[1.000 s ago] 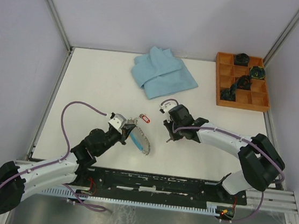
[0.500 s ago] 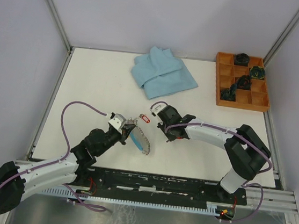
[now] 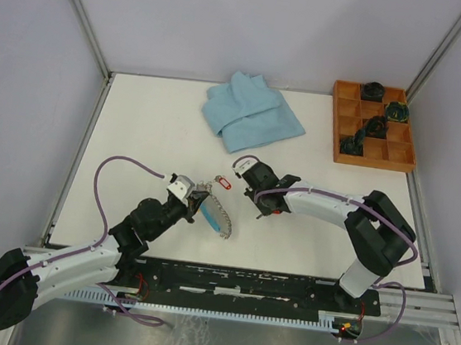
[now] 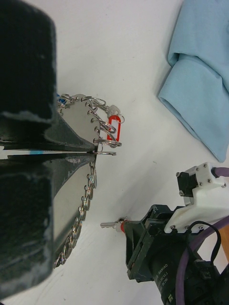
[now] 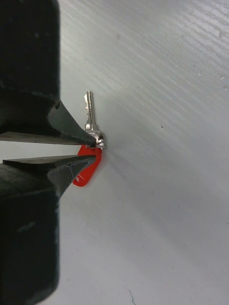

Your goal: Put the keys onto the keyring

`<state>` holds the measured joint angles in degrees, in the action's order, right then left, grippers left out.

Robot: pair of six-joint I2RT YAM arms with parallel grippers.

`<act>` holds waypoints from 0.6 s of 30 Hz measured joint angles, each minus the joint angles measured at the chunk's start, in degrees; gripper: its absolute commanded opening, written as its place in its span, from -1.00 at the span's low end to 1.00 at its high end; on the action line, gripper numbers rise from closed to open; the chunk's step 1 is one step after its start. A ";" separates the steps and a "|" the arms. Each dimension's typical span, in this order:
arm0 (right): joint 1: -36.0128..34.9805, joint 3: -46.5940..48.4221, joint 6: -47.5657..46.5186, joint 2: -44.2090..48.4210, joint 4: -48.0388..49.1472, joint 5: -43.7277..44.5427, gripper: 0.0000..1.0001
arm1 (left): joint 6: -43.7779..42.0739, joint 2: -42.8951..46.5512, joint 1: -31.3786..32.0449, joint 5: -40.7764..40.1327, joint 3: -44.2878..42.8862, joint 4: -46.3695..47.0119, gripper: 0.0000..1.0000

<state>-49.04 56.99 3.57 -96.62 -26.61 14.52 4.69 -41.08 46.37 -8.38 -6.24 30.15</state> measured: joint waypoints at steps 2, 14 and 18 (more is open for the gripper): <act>0.00 0.20 0.02 -0.09 -0.04 0.20 -0.59 | 0.00 0.07 -0.02 0.00 0.00 -0.04 -0.95; 0.00 1.64 0.00 -2.51 -1.36 0.37 -0.68 | 0.00 0.26 0.00 0.00 0.00 -0.07 -0.95; 0.00 2.05 0.02 -2.99 -1.57 0.37 -0.75 | 0.00 0.26 0.00 0.00 0.00 -0.07 -0.95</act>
<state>-49.04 59.05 3.60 -99.61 -28.18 14.90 4.69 -40.82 46.37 -8.38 -6.24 30.09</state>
